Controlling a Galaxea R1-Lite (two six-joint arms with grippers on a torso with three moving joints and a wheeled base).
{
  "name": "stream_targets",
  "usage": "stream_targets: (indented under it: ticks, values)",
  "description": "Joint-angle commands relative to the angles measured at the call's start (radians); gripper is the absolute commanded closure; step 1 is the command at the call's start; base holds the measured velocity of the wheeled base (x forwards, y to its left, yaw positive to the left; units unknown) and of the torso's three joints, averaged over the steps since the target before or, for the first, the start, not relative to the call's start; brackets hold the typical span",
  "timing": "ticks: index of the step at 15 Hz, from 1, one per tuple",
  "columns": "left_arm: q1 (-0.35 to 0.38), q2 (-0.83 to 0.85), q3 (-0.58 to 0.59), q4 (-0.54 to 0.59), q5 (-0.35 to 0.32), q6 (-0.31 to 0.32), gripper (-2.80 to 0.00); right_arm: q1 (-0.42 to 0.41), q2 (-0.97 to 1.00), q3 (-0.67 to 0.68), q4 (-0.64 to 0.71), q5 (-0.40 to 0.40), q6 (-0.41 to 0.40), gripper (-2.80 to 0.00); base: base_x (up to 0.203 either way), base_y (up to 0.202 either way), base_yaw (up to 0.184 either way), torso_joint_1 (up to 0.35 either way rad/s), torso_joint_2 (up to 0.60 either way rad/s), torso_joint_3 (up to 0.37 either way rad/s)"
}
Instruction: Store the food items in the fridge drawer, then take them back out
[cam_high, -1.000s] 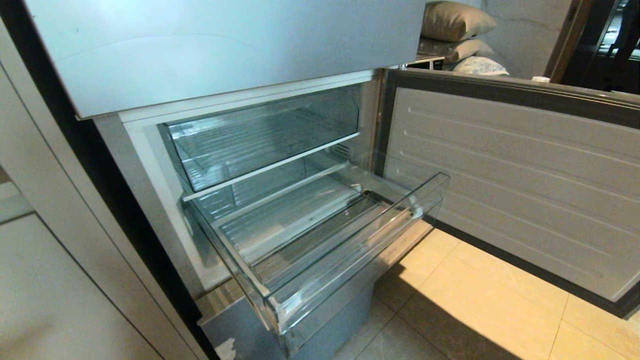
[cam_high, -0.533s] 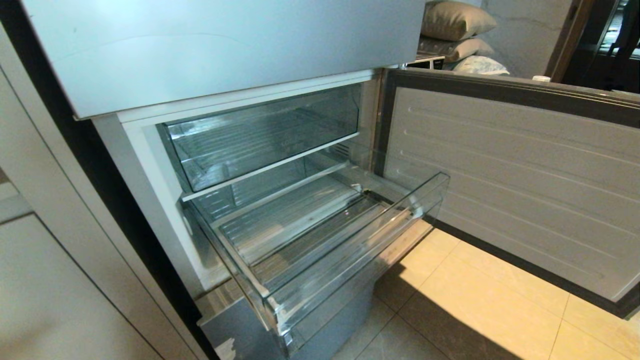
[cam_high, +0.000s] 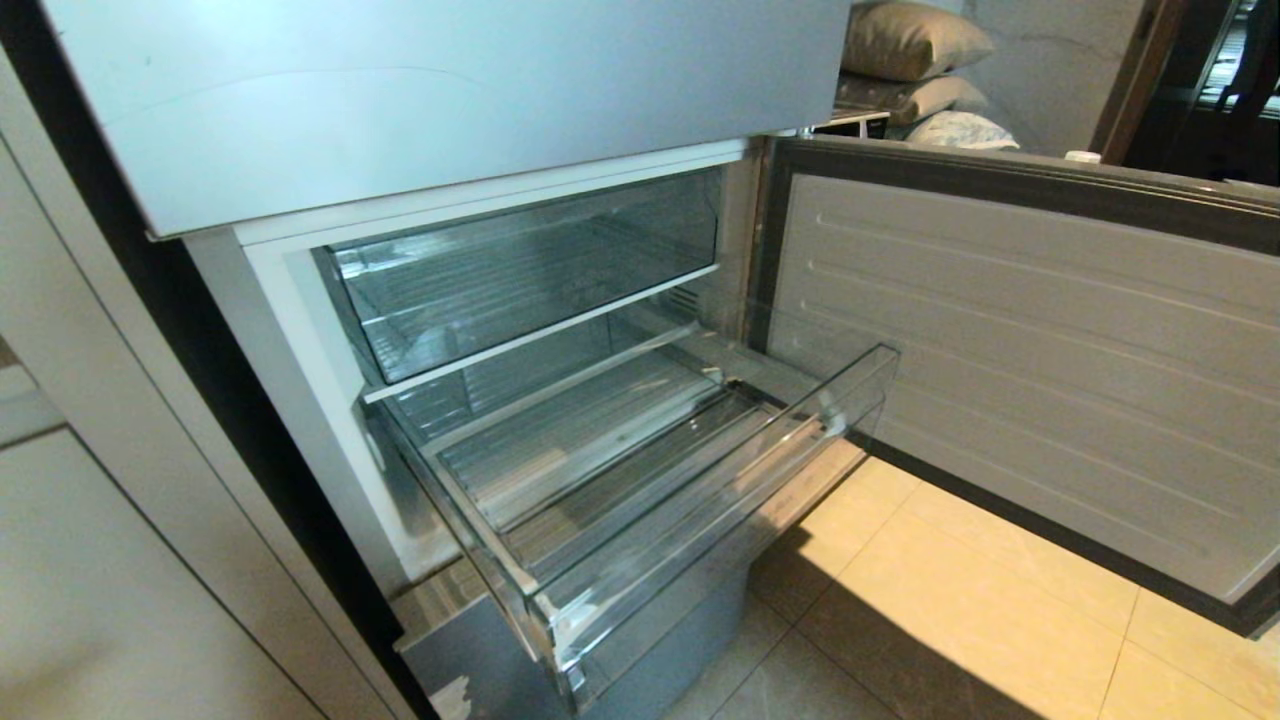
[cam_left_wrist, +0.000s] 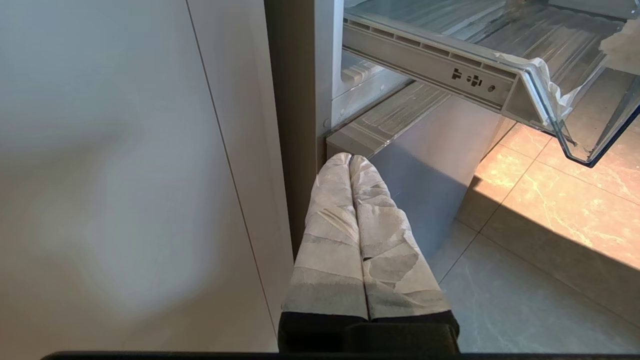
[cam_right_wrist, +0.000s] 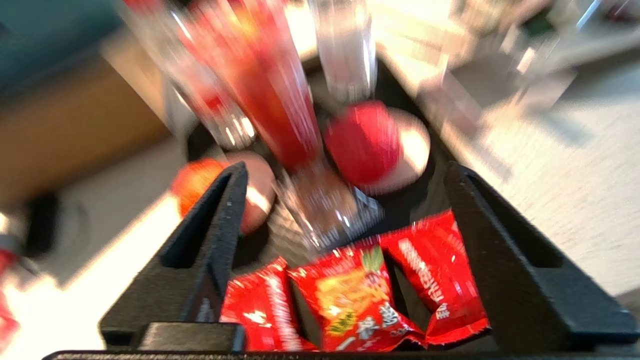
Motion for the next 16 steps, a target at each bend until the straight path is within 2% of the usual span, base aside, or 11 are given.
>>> stream_targets:
  ticks: [1, 6, 10, 16]
  values:
    - [0.001, 0.001, 0.0, 0.0, 0.0, 0.0, 0.0, -0.008, 0.169, -0.034, -0.002, 0.025, -0.019, -2.8, 0.0, 0.0, 0.0, 0.0, 0.0, 0.0]
    - [0.001, 0.0, 0.0, 0.0, 0.0, 0.0, 0.0, -0.007, 0.335, -0.187, -0.003, 0.066, -0.041, -2.8, 0.0, 0.0, 0.0, 0.0, 0.0, 0.0]
    - [0.001, -0.001, 0.0, 0.0, 0.0, 0.0, 0.0, -0.006, 0.436, -0.314, -0.001, 0.076, -0.097, -2.8, 0.0, 0.0, 0.0, 0.0, 0.0, 0.0]
    - [0.001, -0.001, 0.0, 0.0, 0.0, 0.0, 0.0, 0.0, 0.518, -0.434, 0.004, 0.088, -0.101, -2.8, 0.0, 0.0, 0.0, 0.0, 0.0, 0.0]
